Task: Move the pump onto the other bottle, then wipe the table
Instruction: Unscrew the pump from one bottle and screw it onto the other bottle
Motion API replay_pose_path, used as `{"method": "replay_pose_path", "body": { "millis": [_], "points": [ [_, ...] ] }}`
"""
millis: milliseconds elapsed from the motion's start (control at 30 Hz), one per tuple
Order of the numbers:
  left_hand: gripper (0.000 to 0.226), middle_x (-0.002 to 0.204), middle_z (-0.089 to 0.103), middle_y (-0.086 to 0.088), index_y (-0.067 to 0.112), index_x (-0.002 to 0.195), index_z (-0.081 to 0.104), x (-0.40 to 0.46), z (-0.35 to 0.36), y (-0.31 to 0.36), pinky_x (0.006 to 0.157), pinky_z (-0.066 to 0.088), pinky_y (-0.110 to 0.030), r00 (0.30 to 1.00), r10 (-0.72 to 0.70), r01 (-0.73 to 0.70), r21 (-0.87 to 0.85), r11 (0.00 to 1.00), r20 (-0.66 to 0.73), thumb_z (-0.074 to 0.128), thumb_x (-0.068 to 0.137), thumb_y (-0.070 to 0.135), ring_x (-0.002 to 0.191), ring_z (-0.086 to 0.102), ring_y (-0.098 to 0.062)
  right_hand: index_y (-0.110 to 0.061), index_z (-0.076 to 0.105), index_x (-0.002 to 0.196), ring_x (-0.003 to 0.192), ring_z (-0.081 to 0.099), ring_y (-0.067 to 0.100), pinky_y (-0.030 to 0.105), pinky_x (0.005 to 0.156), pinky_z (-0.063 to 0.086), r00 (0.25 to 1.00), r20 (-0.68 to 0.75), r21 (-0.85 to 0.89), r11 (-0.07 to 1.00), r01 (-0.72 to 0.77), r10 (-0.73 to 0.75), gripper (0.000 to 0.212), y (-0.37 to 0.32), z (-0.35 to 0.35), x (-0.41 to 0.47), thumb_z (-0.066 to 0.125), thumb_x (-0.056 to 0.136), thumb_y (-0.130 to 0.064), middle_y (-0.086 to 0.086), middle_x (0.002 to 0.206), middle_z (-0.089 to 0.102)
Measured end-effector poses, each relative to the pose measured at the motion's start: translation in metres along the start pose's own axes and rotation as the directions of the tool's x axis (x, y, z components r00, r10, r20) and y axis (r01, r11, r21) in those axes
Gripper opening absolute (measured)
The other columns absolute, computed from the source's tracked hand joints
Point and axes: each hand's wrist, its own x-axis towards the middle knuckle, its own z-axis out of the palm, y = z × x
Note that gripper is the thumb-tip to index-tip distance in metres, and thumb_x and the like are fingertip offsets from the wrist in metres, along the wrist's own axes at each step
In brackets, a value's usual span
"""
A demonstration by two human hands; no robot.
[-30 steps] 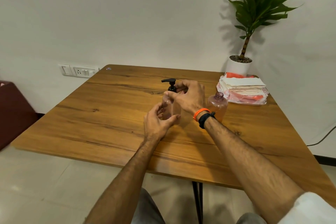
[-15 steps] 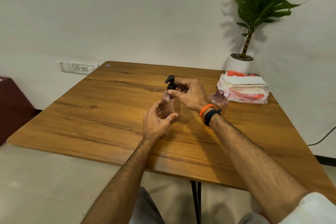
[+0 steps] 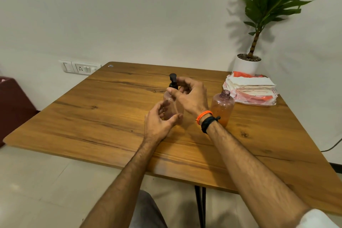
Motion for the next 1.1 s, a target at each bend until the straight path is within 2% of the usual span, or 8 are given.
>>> {"method": "replay_pose_path", "body": {
  "millis": [100, 233, 367, 500, 667, 867, 1000, 1100],
  "points": [
    [0.071, 0.125, 0.067, 0.003, 0.021, 0.129, 0.058, -0.0003, 0.0017, -0.0001, 0.094, 0.057, -0.037, 1.000, -0.009, 0.009, -0.003, 1.000, 0.001, 0.088, 0.067, 0.038, 0.113, 0.065, -0.009, -0.022, 0.071, 0.112, 0.061, 0.048, -0.003, 0.012, 0.054, 0.041, 0.999, 0.046, -0.025, 0.999, 0.028, -0.027, 0.034, 0.0013, -0.0033, 0.0014, 0.078, 0.079, -0.026, -0.011, 0.075, 0.063],
    [0.071, 0.129, 0.065, 0.005, 0.024, 0.129, 0.056, -0.0007, 0.0021, -0.0013, 0.096, 0.056, -0.036, 1.000, 0.010, -0.010, 0.015, 1.000, 0.010, 0.087, 0.068, 0.040, 0.115, 0.063, -0.008, -0.026, 0.071, 0.102, 0.056, 0.047, -0.003, 0.005, 0.047, 0.035, 0.999, 0.002, -0.071, 0.997, 0.040, -0.040, 0.036, 0.0030, -0.0023, -0.0011, 0.082, 0.072, -0.041, -0.015, 0.067, 0.056],
    [0.070, 0.128, 0.065, 0.005, 0.024, 0.130, 0.057, -0.0007, 0.0001, -0.0018, 0.096, 0.056, -0.035, 1.000, 0.010, -0.010, 0.005, 1.000, 0.024, 0.087, 0.068, 0.038, 0.115, 0.064, -0.008, -0.030, 0.066, 0.091, 0.053, 0.046, -0.003, 0.006, 0.047, 0.038, 1.000, -0.016, -0.045, 0.999, 0.024, -0.025, 0.026, 0.0034, -0.0030, -0.0009, 0.082, 0.073, -0.036, -0.012, 0.065, 0.058],
    [0.073, 0.129, 0.064, 0.005, 0.020, 0.132, 0.056, 0.0007, 0.0004, -0.0039, 0.097, 0.056, -0.037, 0.999, 0.007, -0.007, -0.005, 1.000, 0.033, 0.087, 0.068, 0.039, 0.116, 0.063, -0.009, -0.033, 0.064, 0.096, 0.053, 0.049, -0.004, 0.009, 0.052, 0.041, 0.999, 0.018, -0.038, 0.998, 0.045, -0.044, 0.027, 0.0031, -0.0058, -0.0006, 0.080, 0.075, -0.030, -0.012, 0.066, 0.060],
    [0.071, 0.130, 0.063, 0.009, 0.026, 0.131, 0.055, 0.0011, 0.0000, -0.0043, 0.098, 0.055, -0.032, 0.999, 0.015, -0.015, 0.004, 1.000, 0.038, 0.086, 0.069, 0.040, 0.117, 0.062, -0.004, -0.033, 0.061, 0.093, 0.055, 0.049, -0.005, 0.006, 0.051, 0.041, 0.999, 0.001, -0.043, 0.998, 0.045, -0.045, 0.036, 0.0022, -0.0051, -0.0020, 0.084, 0.067, -0.045, -0.013, 0.068, 0.059],
    [0.067, 0.125, 0.065, 0.009, 0.027, 0.127, 0.057, 0.0009, -0.0005, -0.0040, 0.095, 0.056, -0.031, 0.999, 0.029, -0.028, -0.023, 0.999, 0.030, 0.087, 0.068, 0.036, 0.113, 0.064, -0.003, -0.030, 0.066, 0.090, 0.051, 0.047, -0.006, 0.008, 0.049, 0.040, 1.000, -0.018, 0.011, 1.000, 0.012, -0.011, 0.028, 0.0015, -0.0029, -0.0001, 0.085, 0.070, -0.029, -0.011, 0.065, 0.059],
    [0.070, 0.125, 0.066, 0.007, 0.023, 0.129, 0.057, 0.0023, -0.0008, -0.0062, 0.095, 0.056, -0.033, 0.999, 0.023, -0.022, -0.016, 1.000, 0.037, 0.088, 0.068, 0.038, 0.113, 0.064, -0.004, -0.028, 0.070, 0.098, 0.054, 0.048, -0.005, 0.011, 0.051, 0.041, 0.999, 0.002, 0.022, 0.999, 0.047, -0.047, 0.028, 0.0014, -0.0038, -0.0014, 0.080, 0.073, -0.019, -0.013, 0.068, 0.062],
    [0.071, 0.125, 0.066, 0.009, 0.025, 0.129, 0.057, 0.0022, -0.0002, -0.0072, 0.094, 0.057, -0.031, 0.999, 0.028, -0.028, -0.006, 1.000, 0.029, 0.087, 0.067, 0.041, 0.113, 0.064, -0.002, -0.030, 0.068, 0.098, 0.055, 0.049, -0.008, 0.007, 0.050, 0.037, 0.998, 0.010, -0.030, 0.997, 0.069, -0.069, 0.031, 0.0006, -0.0036, -0.0027, 0.083, 0.071, -0.034, -0.017, 0.067, 0.058]
  ]
}}
